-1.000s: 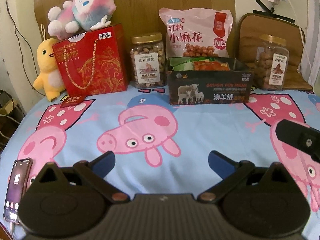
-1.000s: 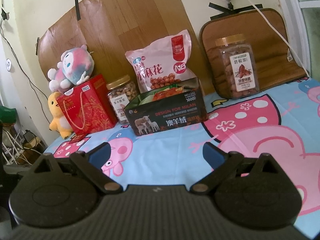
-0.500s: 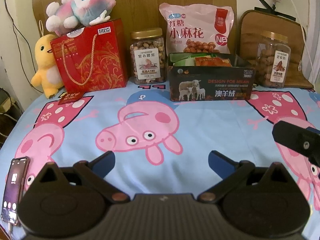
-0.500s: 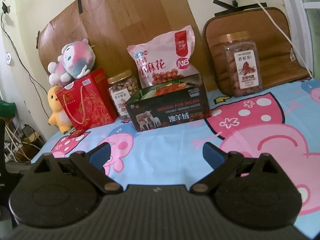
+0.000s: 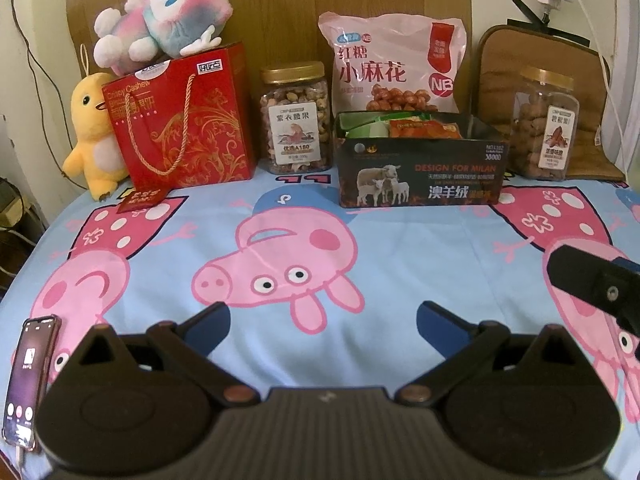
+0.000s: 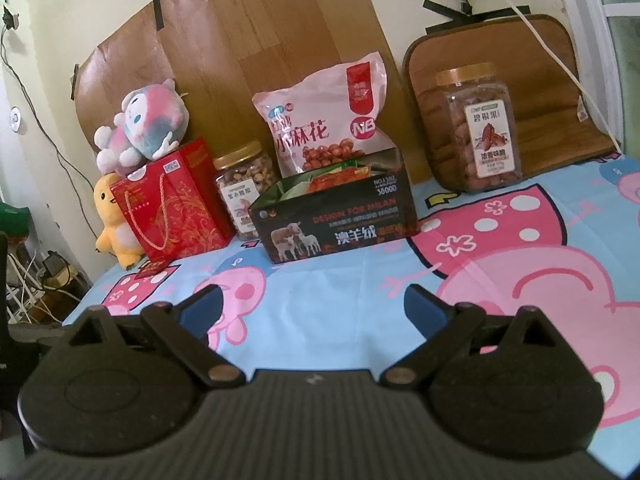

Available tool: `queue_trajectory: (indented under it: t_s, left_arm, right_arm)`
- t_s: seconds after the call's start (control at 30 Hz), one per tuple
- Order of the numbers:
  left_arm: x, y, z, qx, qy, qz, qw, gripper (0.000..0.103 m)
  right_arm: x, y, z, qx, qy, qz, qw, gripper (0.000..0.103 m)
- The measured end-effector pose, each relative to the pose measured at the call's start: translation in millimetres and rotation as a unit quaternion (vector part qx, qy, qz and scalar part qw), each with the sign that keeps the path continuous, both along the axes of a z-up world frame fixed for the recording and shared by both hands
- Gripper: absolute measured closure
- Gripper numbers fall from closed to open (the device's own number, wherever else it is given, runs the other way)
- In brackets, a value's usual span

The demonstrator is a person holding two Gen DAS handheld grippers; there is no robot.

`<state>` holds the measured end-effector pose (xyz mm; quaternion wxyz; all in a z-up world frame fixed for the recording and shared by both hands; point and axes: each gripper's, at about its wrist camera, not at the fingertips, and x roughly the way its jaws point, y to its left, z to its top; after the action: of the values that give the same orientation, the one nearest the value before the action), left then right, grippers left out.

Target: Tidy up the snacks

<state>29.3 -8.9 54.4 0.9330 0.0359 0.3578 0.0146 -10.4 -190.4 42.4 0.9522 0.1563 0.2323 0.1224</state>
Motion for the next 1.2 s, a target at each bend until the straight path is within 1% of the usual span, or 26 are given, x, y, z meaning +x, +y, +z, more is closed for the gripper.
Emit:
queue_trajectory:
  t_s: [0.17,0.4,0.87,1.2]
  left_arm:
    - [-1.9,-1.8,1.7,-0.001,-0.003,-0.006,1.0,0.0]
    - [-1.6,-1.8,1.3,-0.005,0.001,-0.004,1.0,0.0]
    - [-0.9,7.1,-0.9,-0.012,0.004,0.004,0.9999,0.0]
    - [0.9,8.5,-2.5,-0.011,0.006,0.002,0.9999,0.0]
  right_arm:
    - [-1.0,-2.1,0.8,0.0,-0.001,-0.005,1.0,0.007]
    - [-2.4,-5.0,0.5,0.005,-0.002,-0.009,1.0,0.007]
    - [-1.4,-2.0,0.0,0.001,0.003,-0.008,1.0,0.007]
    - [-0.8,1.0,-0.3,-0.004,0.002,-0.007,1.0,0.007]
